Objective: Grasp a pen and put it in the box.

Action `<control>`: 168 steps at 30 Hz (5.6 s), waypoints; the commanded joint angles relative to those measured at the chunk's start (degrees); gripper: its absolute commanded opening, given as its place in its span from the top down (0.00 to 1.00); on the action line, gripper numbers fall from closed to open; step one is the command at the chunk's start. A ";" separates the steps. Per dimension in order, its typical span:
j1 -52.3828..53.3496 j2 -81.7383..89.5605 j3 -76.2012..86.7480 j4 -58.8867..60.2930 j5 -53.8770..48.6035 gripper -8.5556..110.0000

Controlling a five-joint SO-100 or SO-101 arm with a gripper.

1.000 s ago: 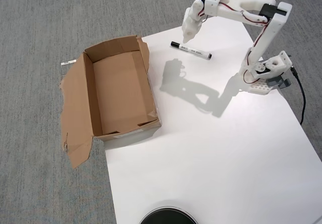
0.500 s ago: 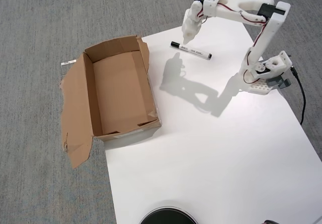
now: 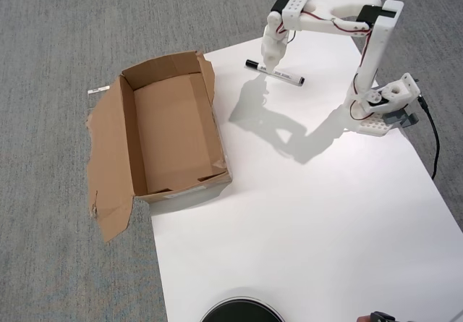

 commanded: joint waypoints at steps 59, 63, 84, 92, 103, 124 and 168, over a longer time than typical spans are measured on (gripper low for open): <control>4.09 -12.13 0.04 0.26 -0.57 0.92; 4.09 -11.51 -0.75 0.26 -0.57 0.92; 2.77 18.02 -0.92 0.26 0.22 0.92; 0.66 29.44 -1.01 -0.70 0.40 0.92; -11.47 34.45 -7.60 -0.88 4.88 0.92; -28.61 27.69 -22.90 -0.97 23.33 0.92; -30.19 -15.29 -44.96 -25.14 26.59 0.92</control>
